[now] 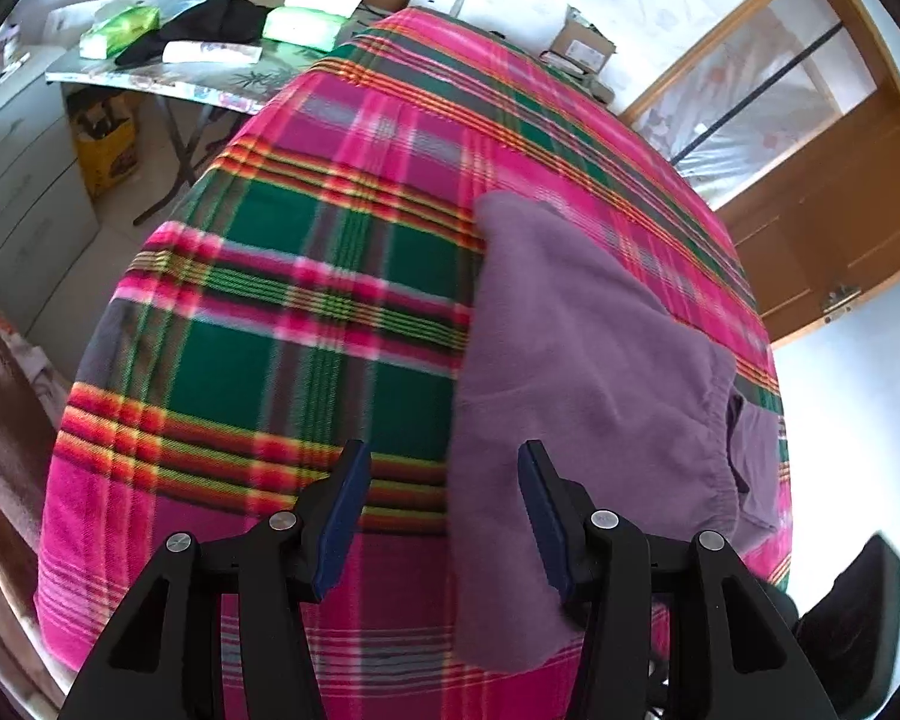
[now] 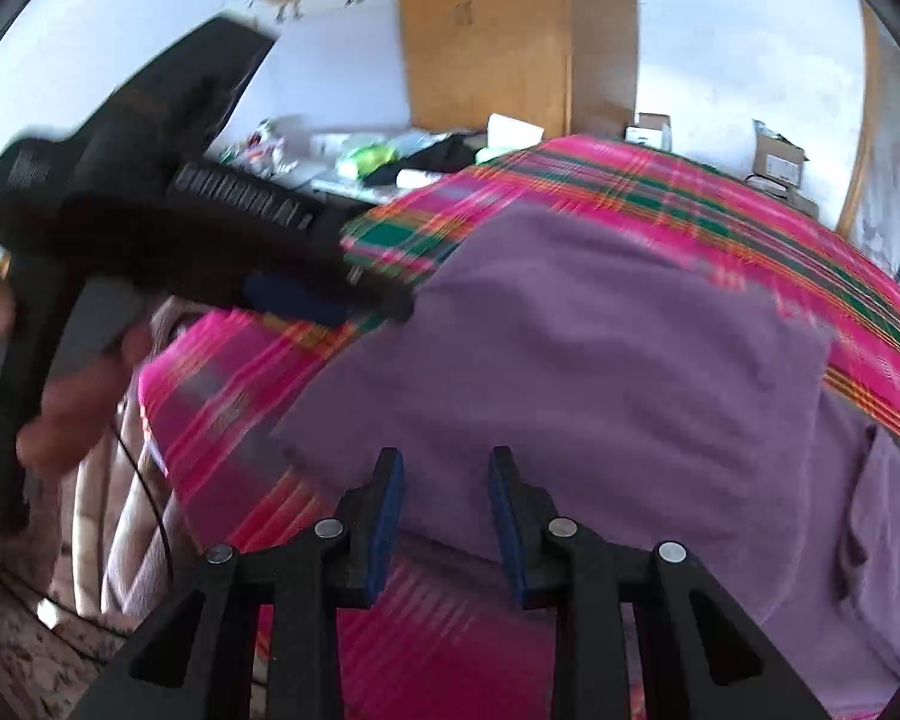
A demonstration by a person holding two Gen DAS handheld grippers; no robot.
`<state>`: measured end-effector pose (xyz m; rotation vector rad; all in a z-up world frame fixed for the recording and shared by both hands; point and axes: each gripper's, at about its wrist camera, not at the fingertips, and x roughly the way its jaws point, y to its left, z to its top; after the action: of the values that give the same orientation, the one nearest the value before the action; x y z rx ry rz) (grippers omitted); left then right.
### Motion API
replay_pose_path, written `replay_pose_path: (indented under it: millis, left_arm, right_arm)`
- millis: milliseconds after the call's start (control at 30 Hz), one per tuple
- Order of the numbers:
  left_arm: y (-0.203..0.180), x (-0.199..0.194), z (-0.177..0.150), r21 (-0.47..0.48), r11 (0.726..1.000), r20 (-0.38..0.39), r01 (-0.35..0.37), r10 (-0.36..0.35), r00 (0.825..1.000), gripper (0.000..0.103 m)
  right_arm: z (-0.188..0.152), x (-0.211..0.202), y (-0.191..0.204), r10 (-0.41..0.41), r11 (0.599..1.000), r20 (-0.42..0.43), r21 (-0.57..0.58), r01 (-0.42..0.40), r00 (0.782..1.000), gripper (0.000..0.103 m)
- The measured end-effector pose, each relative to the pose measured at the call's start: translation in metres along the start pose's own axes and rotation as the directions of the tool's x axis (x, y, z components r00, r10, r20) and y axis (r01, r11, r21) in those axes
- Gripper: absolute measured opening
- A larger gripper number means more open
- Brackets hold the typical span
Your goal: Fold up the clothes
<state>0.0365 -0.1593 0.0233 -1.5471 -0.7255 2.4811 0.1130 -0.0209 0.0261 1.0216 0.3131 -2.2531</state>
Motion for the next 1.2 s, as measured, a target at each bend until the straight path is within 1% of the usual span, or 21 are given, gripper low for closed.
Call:
replay_pose_path:
  millis: [100,233,333,433,533,600,700,767,800,867,933,1067,1200]
  left_arm:
    - [0.004,-0.001,0.000,-0.009,1.000,0.000,0.008,-0.008,1.000,0.053]
    - [0.007,-0.001,-0.001,-0.020,1.000,-0.005,0.011,-0.011,1.000,0.053]
    - [0.010,0.000,-0.001,-0.024,1.000,-0.010,0.014,-0.015,1.000,0.053]
    - [0.011,0.000,0.000,-0.025,1.000,-0.011,0.017,-0.017,1.000,0.053]
    - [0.011,0.001,0.003,-0.021,1.000,-0.011,0.011,-0.011,1.000,0.053]
    - [0.011,0.002,0.005,-0.022,1.000,-0.009,0.009,-0.009,1.000,0.053]
    - [0.009,0.005,0.010,-0.015,1.000,-0.010,0.000,0.000,1.000,0.053]
    - [0.008,0.006,0.013,-0.010,1.000,-0.010,-0.003,0.003,1.000,0.053]
    - [0.008,0.007,0.015,-0.005,1.000,-0.010,-0.002,0.002,1.000,0.053]
    - [0.006,0.009,0.020,0.007,1.000,-0.016,-0.003,0.003,1.000,0.053]
    - [0.004,0.011,0.025,0.018,1.000,-0.017,-0.009,0.010,1.000,0.053]
    - [0.000,0.016,0.038,0.038,0.999,-0.004,-0.014,0.014,1.000,0.053]
    - [-0.004,0.026,0.051,0.052,0.998,-0.015,0.025,-0.024,1.000,0.053]
  right_arm:
    - [0.003,-0.003,0.006,-0.022,0.999,0.016,-0.035,0.023,1.000,0.030]
    - [0.018,-0.006,0.010,0.036,0.999,0.072,-0.013,-0.035,0.997,0.030]
    - [0.020,0.008,0.021,0.053,0.998,0.037,-0.032,-0.052,0.998,0.030]
    - [0.013,0.020,0.033,0.049,0.997,0.005,-0.061,-0.049,0.999,0.030]
    - [0.011,0.017,0.040,0.014,0.995,0.022,-0.097,-0.012,1.000,0.030]
    - [0.013,0.013,0.040,0.028,0.996,0.024,-0.087,-0.025,0.999,0.030]
    - [0.015,0.003,0.038,0.059,0.996,0.051,-0.068,-0.055,0.997,0.030]
    - [0.015,0.002,0.041,0.059,0.995,0.060,-0.080,-0.054,0.996,0.036]
    - [0.015,0.004,0.043,0.053,0.995,0.057,-0.089,-0.047,0.997,0.043]
    - [0.014,0.008,0.048,0.040,0.994,0.051,-0.104,-0.035,0.998,0.046]
    - [0.012,0.013,0.054,0.023,0.992,0.041,-0.126,-0.017,0.999,0.052]
    - [0.010,0.021,0.056,-0.066,0.987,0.025,-0.144,0.068,0.998,0.055]
    - [0.009,0.022,0.054,-0.086,0.987,0.030,-0.132,0.089,0.996,0.055]
